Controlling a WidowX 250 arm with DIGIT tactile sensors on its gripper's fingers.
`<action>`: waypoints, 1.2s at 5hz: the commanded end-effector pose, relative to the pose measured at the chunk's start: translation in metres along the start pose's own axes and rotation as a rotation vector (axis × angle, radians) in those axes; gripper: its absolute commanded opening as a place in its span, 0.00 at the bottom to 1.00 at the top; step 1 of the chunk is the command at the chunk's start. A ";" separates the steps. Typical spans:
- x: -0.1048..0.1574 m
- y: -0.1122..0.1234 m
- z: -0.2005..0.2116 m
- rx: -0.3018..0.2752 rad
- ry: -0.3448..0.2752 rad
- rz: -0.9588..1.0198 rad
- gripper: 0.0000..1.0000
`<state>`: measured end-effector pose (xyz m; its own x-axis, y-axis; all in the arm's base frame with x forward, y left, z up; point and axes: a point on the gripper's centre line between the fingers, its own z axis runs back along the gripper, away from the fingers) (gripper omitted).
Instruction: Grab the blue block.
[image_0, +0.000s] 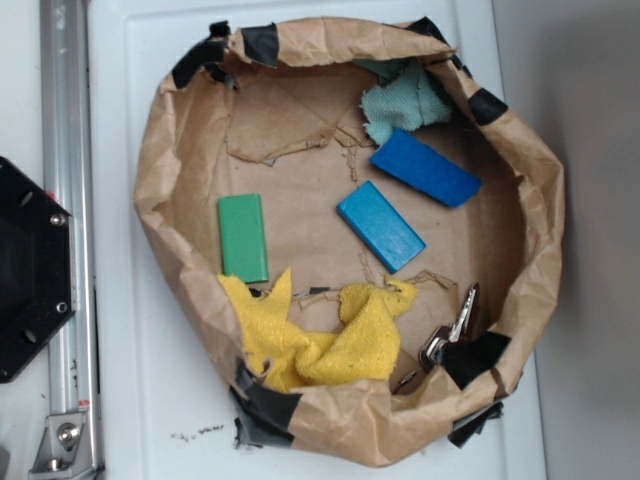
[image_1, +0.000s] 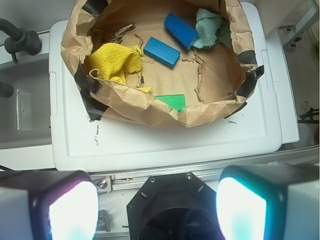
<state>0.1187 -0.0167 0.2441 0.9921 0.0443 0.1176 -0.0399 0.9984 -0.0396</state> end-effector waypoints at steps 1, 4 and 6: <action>0.000 0.000 0.000 0.000 0.000 0.000 1.00; 0.139 0.007 -0.114 0.153 -0.026 -0.247 1.00; 0.161 0.008 -0.159 0.100 -0.146 -0.496 1.00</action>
<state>0.2933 -0.0006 0.0918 0.8672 -0.4566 0.1987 0.4363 0.8891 0.1384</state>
